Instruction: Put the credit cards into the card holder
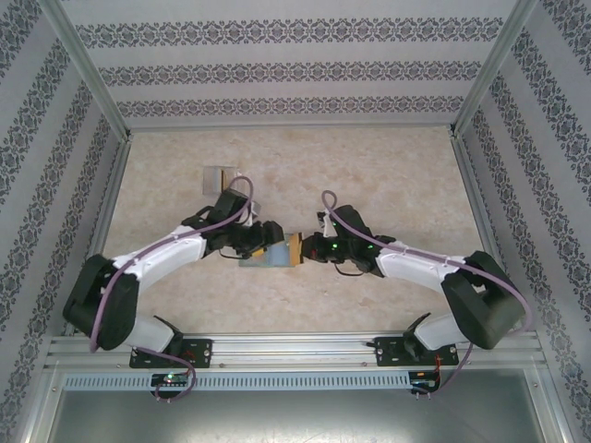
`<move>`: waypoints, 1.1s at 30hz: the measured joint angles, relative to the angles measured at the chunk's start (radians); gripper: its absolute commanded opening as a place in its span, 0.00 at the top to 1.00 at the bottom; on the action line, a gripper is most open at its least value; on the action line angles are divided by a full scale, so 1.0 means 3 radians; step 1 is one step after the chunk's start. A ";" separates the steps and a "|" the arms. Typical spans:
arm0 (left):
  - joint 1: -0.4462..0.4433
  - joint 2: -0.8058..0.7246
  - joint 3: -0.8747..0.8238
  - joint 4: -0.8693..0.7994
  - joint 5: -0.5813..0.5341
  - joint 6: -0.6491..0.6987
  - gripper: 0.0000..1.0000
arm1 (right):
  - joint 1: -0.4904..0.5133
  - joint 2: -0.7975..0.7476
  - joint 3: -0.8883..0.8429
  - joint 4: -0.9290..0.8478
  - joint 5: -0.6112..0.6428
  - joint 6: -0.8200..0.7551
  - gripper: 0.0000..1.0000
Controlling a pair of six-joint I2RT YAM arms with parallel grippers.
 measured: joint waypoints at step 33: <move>0.0432 0.1005 0.0347 -0.0678 -0.0561 0.0713 0.77 | 0.0211 0.1272 0.0535 0.0820 -0.0001 0.0376 1.00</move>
